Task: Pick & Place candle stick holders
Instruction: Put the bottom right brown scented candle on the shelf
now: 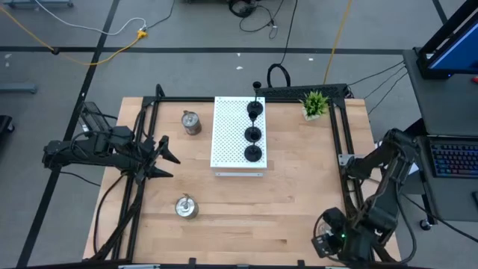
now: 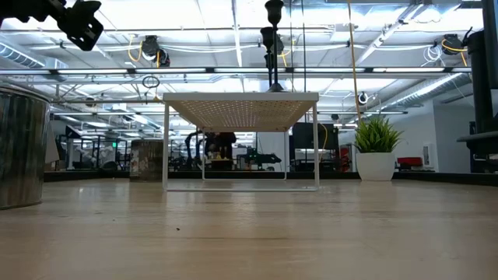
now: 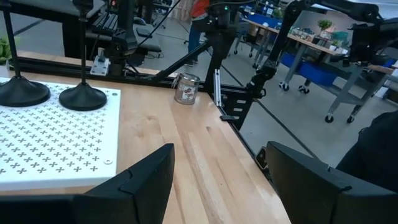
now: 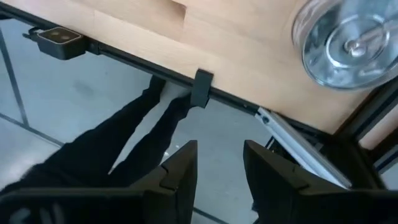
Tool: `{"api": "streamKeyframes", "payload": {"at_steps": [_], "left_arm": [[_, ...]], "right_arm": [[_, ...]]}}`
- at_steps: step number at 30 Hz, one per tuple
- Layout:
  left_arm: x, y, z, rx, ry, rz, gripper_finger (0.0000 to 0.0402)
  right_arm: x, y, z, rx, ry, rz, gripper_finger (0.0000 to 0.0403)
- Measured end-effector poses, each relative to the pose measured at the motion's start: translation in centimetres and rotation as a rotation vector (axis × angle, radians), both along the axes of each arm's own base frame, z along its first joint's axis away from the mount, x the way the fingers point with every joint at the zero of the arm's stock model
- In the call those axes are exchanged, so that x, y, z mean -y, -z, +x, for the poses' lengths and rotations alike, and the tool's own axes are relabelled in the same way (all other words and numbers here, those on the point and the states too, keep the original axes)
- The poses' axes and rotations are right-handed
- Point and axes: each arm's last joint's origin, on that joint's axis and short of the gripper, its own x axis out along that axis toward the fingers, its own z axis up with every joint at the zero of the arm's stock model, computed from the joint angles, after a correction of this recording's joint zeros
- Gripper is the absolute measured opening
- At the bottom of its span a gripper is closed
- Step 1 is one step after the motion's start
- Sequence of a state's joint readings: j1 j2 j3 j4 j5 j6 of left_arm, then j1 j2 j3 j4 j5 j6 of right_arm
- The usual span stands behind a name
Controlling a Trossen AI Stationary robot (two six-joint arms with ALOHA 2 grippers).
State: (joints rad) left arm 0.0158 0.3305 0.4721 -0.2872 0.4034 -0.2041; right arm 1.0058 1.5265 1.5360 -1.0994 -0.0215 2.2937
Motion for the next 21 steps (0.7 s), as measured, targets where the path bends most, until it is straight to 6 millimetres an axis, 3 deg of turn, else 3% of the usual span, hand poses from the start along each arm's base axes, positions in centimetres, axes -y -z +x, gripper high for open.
{"api": "streamKeyframes", "payload": {"at_steps": [21], "left_arm": [[0.00, 0.00, 0.00, -0.013, -0.005, -0.032, 0.0257]], "right_arm": [[-0.59, -0.69, -0.05, 0.087, -0.063, 0.060, 0.0125]]}}
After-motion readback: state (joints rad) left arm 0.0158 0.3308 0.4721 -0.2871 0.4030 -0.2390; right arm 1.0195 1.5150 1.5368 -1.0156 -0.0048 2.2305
